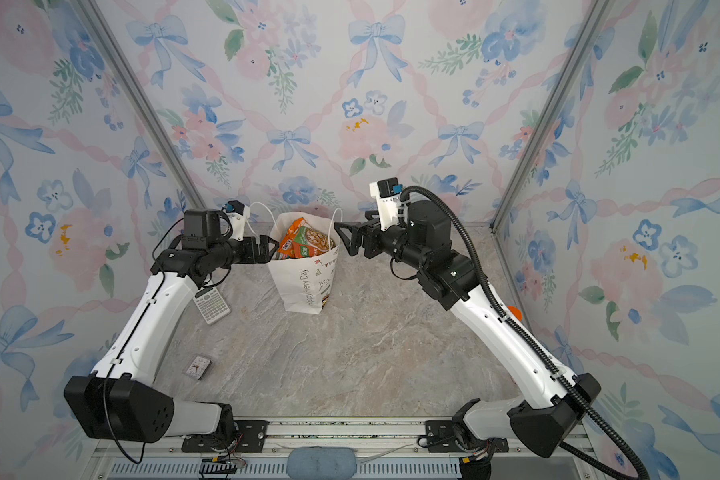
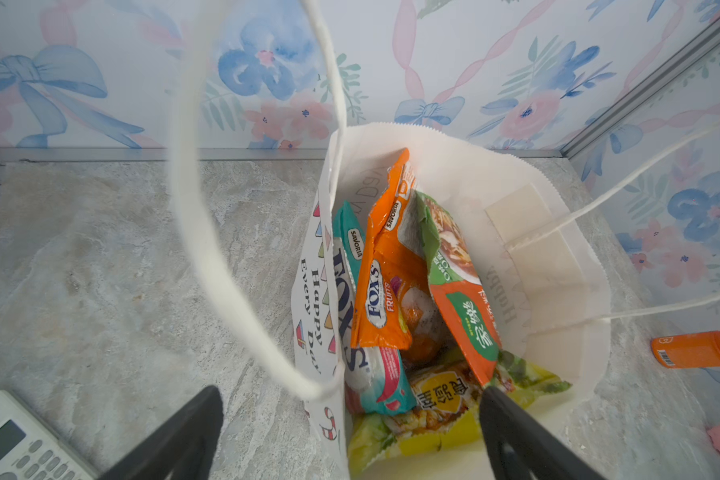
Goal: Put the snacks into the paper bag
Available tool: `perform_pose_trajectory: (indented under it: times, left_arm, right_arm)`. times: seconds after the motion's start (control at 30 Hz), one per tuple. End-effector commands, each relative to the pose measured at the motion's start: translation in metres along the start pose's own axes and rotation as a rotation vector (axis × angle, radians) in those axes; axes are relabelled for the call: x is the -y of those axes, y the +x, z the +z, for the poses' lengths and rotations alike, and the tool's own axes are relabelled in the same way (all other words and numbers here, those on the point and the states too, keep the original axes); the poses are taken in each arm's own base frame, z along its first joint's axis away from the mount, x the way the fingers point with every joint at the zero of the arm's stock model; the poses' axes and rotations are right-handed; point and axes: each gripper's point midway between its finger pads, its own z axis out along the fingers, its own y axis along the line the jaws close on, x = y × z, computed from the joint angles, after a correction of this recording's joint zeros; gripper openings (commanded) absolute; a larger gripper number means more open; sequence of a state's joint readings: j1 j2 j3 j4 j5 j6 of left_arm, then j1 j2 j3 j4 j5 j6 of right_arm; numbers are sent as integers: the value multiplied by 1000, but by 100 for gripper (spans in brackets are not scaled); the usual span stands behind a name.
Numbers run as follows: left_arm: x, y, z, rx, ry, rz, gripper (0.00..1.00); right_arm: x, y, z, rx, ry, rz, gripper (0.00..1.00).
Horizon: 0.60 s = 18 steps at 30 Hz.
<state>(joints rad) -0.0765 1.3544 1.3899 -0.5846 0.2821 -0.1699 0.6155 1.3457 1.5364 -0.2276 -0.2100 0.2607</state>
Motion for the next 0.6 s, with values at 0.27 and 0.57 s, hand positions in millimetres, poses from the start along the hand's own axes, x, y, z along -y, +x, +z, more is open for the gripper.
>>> perform_pose_trajectory:
  times: [0.27,0.57]
  left_arm:
    - [6,-34,-112,556,-91,1,98]
    - [-17,15,-154,893,-160,-53,98]
  right_arm:
    - [59,32,-20,-34,191,33,96]
    - [174,138,-75,-122,662,0,97]
